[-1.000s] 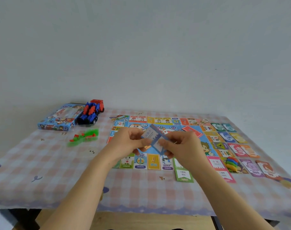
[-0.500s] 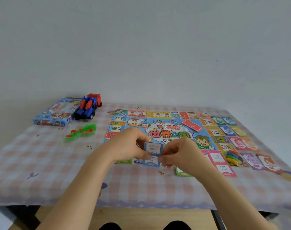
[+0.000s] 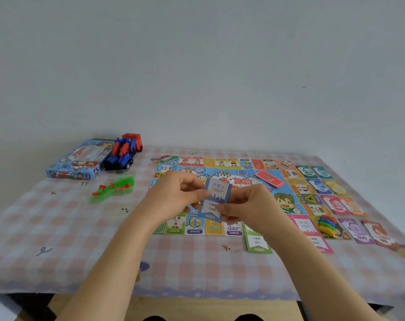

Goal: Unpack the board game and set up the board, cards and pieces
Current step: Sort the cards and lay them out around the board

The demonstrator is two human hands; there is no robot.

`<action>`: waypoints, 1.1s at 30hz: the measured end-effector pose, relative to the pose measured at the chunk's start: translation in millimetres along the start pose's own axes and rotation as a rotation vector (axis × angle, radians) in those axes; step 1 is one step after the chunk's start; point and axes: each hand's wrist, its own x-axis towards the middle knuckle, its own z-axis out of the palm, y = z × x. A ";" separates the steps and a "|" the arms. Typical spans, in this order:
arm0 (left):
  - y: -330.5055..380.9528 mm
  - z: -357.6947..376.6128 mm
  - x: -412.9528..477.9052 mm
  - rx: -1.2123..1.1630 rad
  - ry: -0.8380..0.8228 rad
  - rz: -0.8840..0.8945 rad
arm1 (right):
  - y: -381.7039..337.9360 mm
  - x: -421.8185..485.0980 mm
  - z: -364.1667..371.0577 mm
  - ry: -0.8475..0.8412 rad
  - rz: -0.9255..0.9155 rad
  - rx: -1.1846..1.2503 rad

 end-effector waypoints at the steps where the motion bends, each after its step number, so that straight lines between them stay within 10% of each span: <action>1: -0.7 -1.7 1.5 -0.004 0.030 -0.001 | -2.2 2.2 1.8 0.002 0.002 0.026; 13: 9.8 -25.9 71.8 -0.201 0.180 -0.130 | -34.0 59.8 4.2 0.316 -0.105 0.009; 33: -10.6 4.7 52.8 -0.205 0.028 -0.181 | 0.0 39.8 -12.5 0.105 0.053 0.009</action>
